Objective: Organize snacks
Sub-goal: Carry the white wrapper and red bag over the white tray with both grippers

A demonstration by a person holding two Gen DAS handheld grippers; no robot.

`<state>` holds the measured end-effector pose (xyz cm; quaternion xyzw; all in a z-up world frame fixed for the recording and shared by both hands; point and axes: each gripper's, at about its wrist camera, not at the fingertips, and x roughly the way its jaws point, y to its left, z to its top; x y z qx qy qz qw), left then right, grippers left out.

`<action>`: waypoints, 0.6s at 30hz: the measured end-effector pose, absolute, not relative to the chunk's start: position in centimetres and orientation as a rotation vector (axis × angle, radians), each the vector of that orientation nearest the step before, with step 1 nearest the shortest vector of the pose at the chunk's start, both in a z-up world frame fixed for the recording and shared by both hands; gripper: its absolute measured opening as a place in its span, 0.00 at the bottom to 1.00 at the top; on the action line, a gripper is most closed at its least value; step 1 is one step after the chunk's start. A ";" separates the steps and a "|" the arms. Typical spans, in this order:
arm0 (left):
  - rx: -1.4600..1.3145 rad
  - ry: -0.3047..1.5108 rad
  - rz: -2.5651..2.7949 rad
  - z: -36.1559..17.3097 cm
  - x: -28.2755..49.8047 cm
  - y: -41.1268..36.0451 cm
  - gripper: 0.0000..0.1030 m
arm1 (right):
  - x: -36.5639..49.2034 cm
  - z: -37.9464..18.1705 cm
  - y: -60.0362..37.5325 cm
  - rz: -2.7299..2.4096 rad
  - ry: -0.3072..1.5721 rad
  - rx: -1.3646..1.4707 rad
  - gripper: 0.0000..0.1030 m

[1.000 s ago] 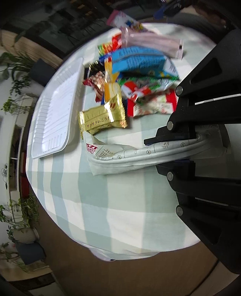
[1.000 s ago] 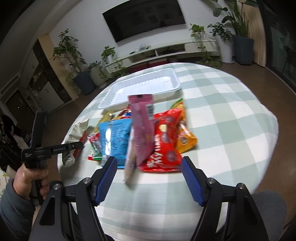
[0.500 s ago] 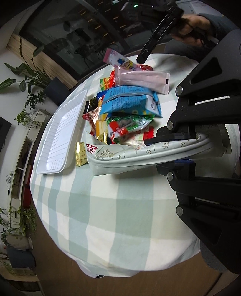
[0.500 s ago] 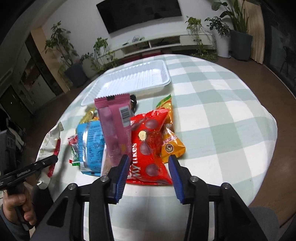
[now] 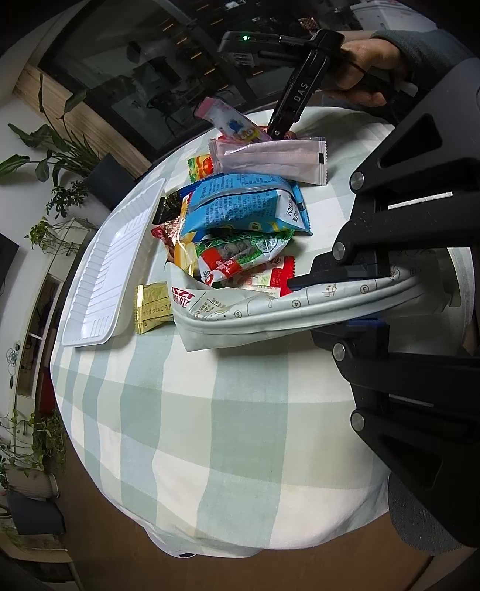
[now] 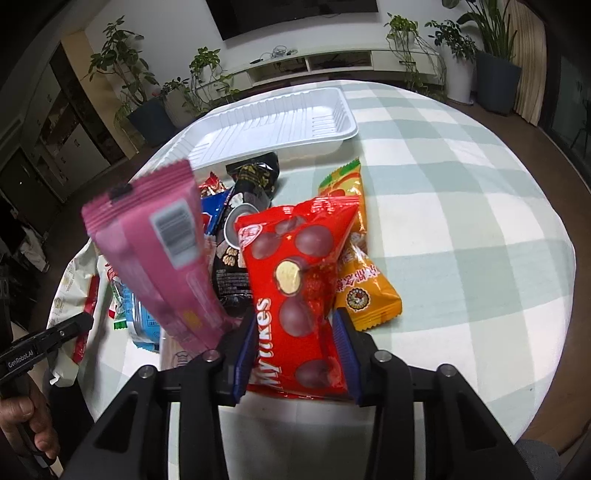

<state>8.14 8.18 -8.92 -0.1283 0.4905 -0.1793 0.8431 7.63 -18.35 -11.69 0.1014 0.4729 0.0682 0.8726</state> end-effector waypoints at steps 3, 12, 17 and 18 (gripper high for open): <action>-0.266 1.041 -0.385 -9.2 8.1 7.9 0.10 | 7.4 -11.6 -18.5 0.148 0.977 0.218 0.31; -0.276 1.028 -0.392 -8.9 8.0 8.2 0.10 | 5.3 -9.9 -19.1 0.173 0.915 0.299 0.25; -0.290 1.007 -0.392 -8.1 7.9 8.8 0.10 | 4.1 -7.4 -19.8 0.184 0.852 0.333 0.25; -0.296 1.002 -0.392 -7.8 8.0 9.0 0.10 | 3.9 -7.0 -20.0 0.186 0.844 0.340 0.25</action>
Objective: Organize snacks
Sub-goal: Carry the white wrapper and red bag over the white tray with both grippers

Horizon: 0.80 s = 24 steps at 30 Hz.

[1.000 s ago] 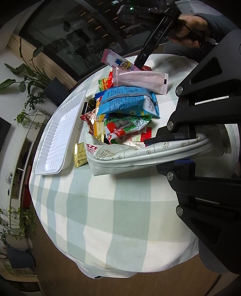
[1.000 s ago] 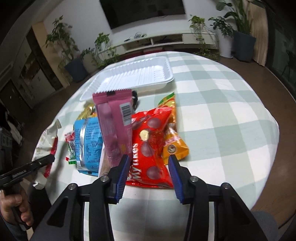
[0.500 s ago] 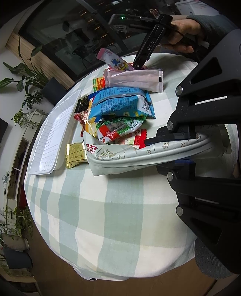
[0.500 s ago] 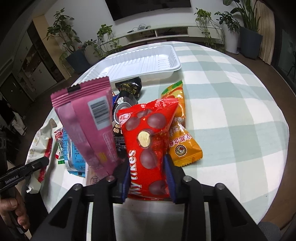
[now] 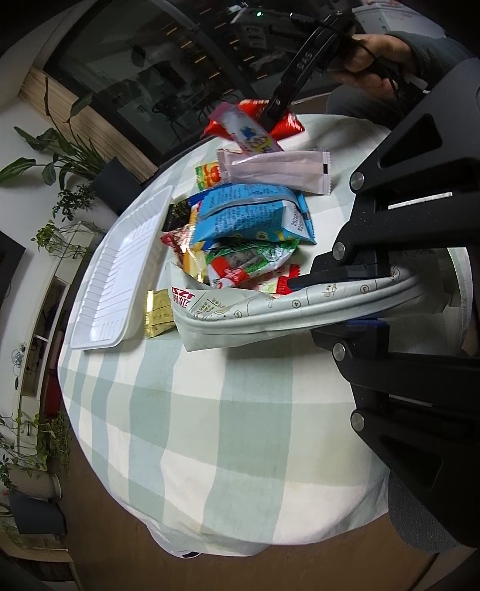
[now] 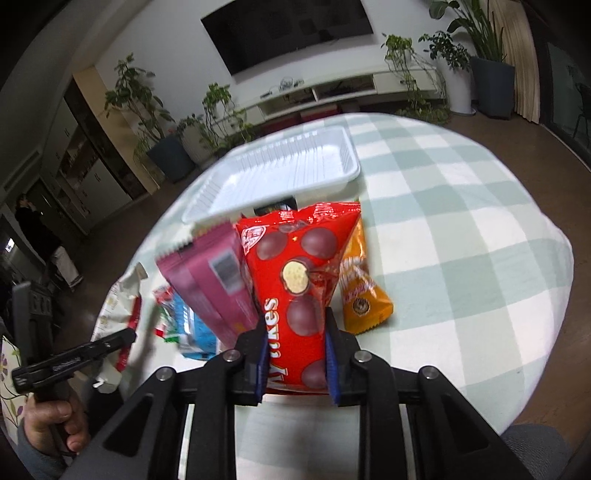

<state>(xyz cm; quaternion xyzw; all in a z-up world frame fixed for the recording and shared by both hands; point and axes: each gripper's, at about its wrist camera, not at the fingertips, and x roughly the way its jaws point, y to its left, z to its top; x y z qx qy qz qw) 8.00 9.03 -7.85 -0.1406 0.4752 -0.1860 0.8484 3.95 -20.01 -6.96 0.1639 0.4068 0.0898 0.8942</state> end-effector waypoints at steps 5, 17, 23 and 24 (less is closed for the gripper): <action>-0.311 0.975 -0.384 -6.5 8.8 10.1 0.10 | 4.3 -6.0 -22.1 0.174 0.825 0.375 0.25; -0.243 0.880 -0.356 -0.2 17.0 10.9 0.10 | 10.9 -1.2 -29.4 0.089 0.737 0.350 0.25; -0.172 0.878 -0.373 2.2 24.5 7.7 0.10 | 19.2 1.4 -26.3 0.236 0.733 0.259 0.25; -0.157 0.883 -0.375 2.3 25.9 6.9 0.10 | 20.3 1.3 -25.7 0.247 0.748 0.250 0.25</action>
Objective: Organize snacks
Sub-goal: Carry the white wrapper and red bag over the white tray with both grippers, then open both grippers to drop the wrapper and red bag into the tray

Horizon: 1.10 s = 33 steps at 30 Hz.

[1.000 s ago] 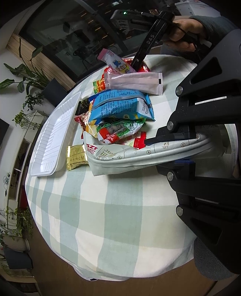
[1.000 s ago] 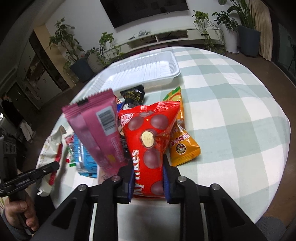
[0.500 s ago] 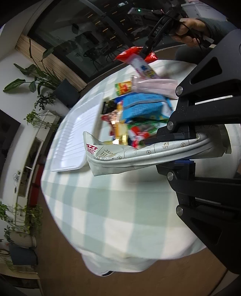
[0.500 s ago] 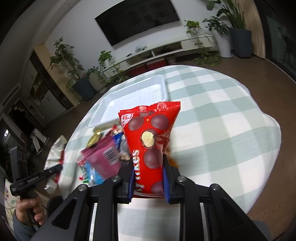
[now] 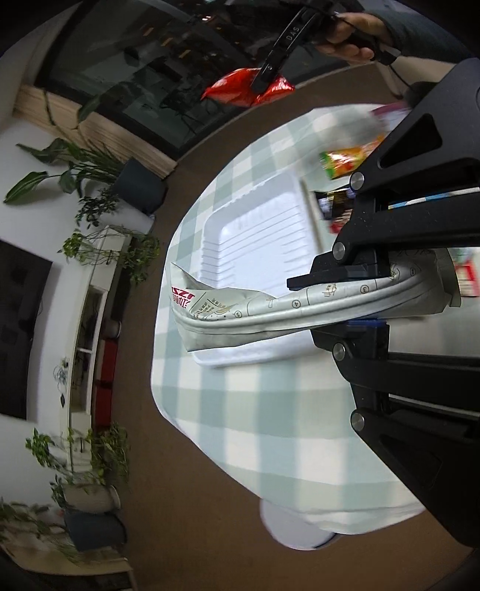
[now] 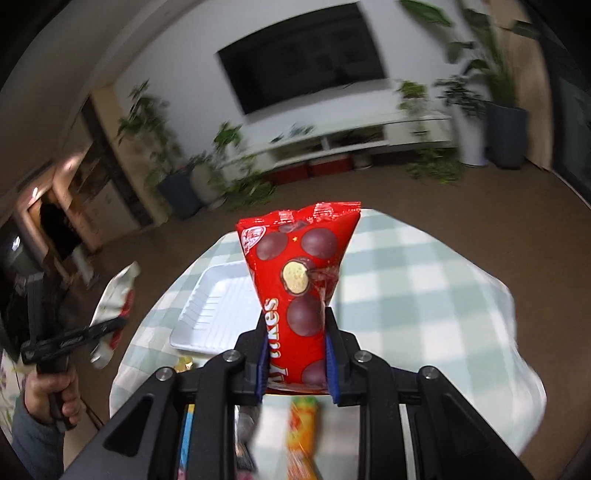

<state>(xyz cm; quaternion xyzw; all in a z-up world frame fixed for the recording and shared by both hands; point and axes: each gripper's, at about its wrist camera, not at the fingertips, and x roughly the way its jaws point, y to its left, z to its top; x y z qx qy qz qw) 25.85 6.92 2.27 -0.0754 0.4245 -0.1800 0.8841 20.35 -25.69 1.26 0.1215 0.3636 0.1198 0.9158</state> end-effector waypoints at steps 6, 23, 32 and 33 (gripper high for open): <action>-0.082 0.957 -0.377 -0.5 32.7 2.9 0.10 | 27.9 -3.1 -21.3 0.294 0.889 0.141 0.25; -0.030 1.080 -0.344 -9.2 38.2 0.6 0.11 | 32.1 -10.4 -19.7 0.256 1.047 0.059 0.26; -0.022 1.089 -0.324 -10.4 38.4 0.5 0.13 | 31.9 -11.4 -19.6 0.243 1.040 0.039 0.41; -0.022 1.089 -0.324 -10.4 38.3 0.5 0.13 | 31.8 -11.4 -19.6 0.246 1.040 0.038 0.42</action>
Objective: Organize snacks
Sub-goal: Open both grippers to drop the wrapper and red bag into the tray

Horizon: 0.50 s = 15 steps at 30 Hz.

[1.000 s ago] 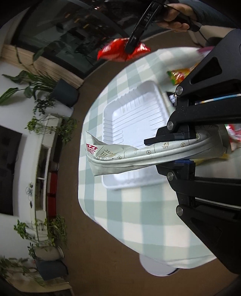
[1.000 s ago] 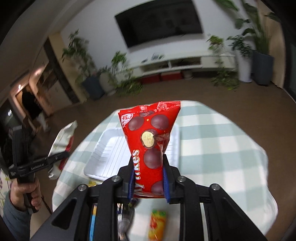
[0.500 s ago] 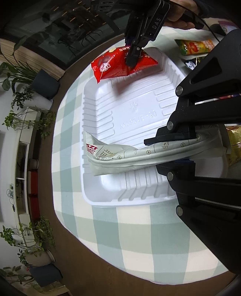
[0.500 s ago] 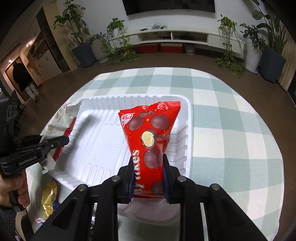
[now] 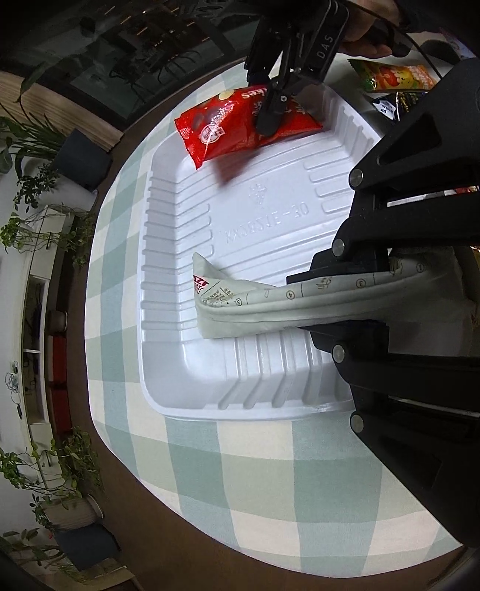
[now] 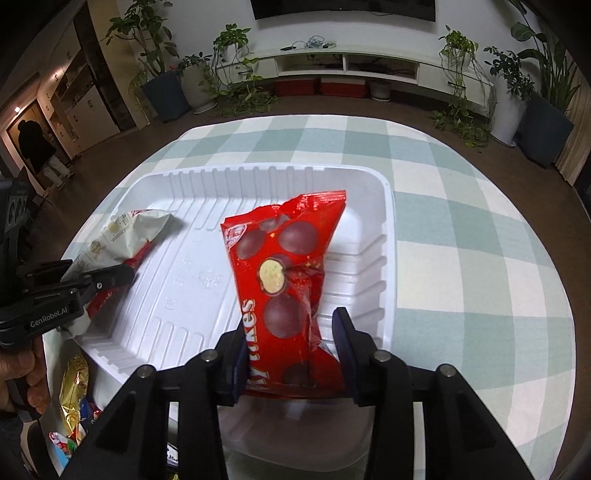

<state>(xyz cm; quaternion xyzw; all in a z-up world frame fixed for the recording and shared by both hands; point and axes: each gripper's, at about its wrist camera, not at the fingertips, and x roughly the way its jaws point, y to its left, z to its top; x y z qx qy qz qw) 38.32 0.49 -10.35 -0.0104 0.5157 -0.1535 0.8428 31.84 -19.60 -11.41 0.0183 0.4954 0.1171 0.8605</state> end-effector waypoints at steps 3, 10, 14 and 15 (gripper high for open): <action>-0.017 1.093 -0.315 -10.2 38.3 0.5 0.13 | 31.6 -11.3 -19.4 0.251 1.039 0.036 0.46; -0.057 1.046 -0.301 -7.6 36.9 2.1 0.17 | 30.2 -7.8 -21.1 0.262 0.943 0.115 0.63; -0.075 0.971 -0.296 -4.6 34.3 3.2 0.29 | 28.2 -4.7 -23.3 0.254 0.874 0.182 0.70; -0.090 0.938 -0.303 -3.4 32.9 3.7 0.43 | 27.4 -4.0 -23.9 0.251 0.855 0.198 0.71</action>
